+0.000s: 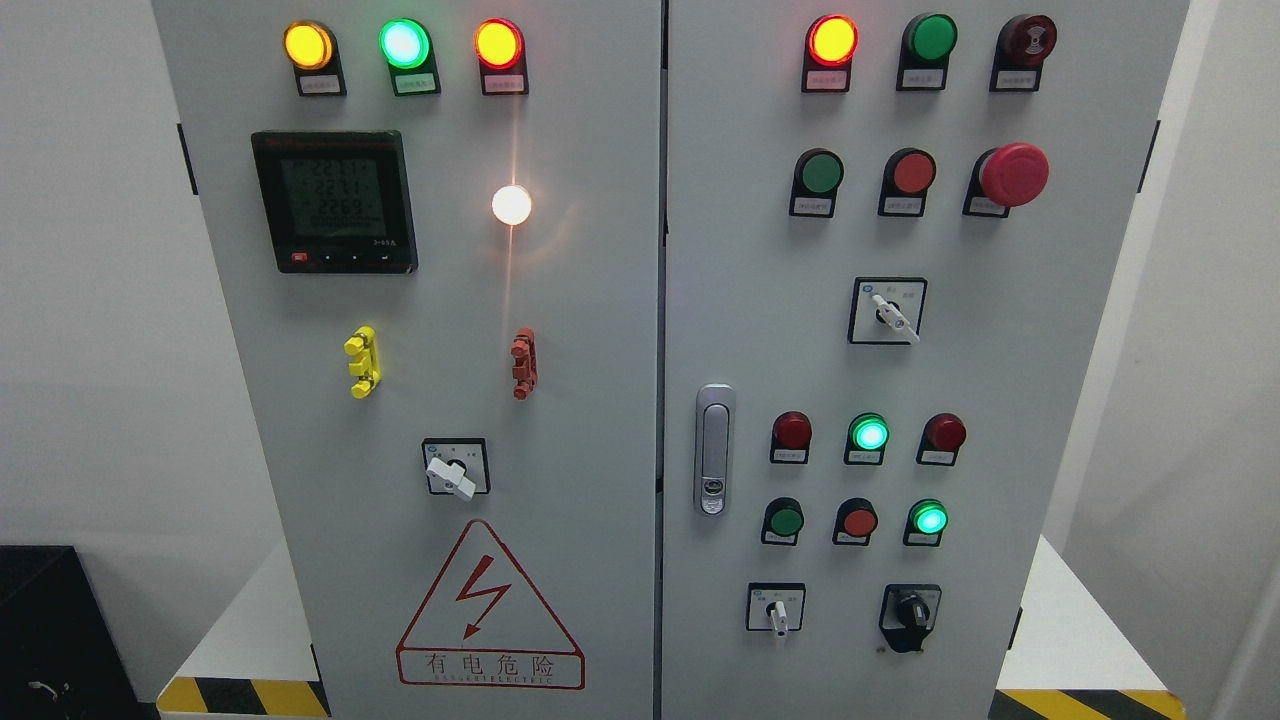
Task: Flip black knob to close circuit
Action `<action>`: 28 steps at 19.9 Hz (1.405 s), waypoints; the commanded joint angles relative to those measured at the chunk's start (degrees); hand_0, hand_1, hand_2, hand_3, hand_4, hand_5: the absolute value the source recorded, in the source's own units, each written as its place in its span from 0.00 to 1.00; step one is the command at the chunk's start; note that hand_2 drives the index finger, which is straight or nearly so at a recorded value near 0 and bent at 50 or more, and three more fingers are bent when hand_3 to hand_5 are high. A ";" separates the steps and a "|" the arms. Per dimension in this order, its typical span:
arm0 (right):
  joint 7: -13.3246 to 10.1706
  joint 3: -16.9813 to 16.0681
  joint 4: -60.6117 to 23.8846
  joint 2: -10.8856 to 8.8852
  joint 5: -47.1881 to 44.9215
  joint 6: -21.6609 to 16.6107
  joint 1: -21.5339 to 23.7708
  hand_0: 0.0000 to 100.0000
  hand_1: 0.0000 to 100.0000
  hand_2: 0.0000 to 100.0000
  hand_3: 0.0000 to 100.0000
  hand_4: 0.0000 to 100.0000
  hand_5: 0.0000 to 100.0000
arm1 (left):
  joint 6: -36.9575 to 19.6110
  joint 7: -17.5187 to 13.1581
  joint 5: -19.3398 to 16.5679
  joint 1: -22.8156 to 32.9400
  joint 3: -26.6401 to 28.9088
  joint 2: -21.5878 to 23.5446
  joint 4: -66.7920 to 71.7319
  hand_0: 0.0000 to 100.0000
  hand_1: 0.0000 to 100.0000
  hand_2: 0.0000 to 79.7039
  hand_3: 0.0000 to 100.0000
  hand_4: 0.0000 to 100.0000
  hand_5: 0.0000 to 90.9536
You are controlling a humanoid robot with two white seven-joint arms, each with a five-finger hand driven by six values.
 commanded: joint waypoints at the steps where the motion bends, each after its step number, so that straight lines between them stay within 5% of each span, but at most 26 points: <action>1: 3.53 -4.97 -0.18 0.37 -0.43 -2.98 -0.11 0.00 0.07 0.00 0.00 0.00 0.00 | 0.05 -0.01 0.00 1.32 0.00 0.00 -1.67 0.12 0.56 0.00 0.00 0.00 0.00; 8: 5.03 -7.36 -1.84 0.45 -0.34 -7.29 -1.26 0.00 0.02 0.00 0.00 0.00 0.00 | 0.05 -0.01 0.00 1.23 0.00 0.00 -1.67 0.12 0.56 0.00 0.00 0.00 0.00; 13: 4.60 -8.68 -12.28 0.54 0.01 -7.47 -0.29 0.00 0.01 0.00 0.00 0.00 0.00 | 0.05 -0.01 0.00 1.23 0.00 0.00 -1.67 0.12 0.56 0.00 0.00 0.00 0.00; 18: 4.24 -8.86 -25.82 0.46 3.33 -6.86 3.13 0.00 0.02 0.05 0.15 0.06 0.00 | 0.05 -0.01 0.00 1.32 0.00 0.00 -1.67 0.12 0.56 0.00 0.00 0.00 0.00; 23: 0.65 -9.03 -33.48 0.37 11.60 -6.94 4.46 0.00 0.03 0.12 0.27 0.20 0.02 | 0.05 -0.01 0.00 1.23 0.00 0.00 -1.67 0.12 0.56 0.00 0.00 0.00 0.00; 28: -3.05 -9.65 -38.84 0.37 20.20 -6.94 4.46 0.00 0.03 0.23 0.45 0.38 0.22 | 0.05 -0.01 0.00 1.32 0.00 0.00 -1.67 0.12 0.56 0.00 0.00 0.00 0.00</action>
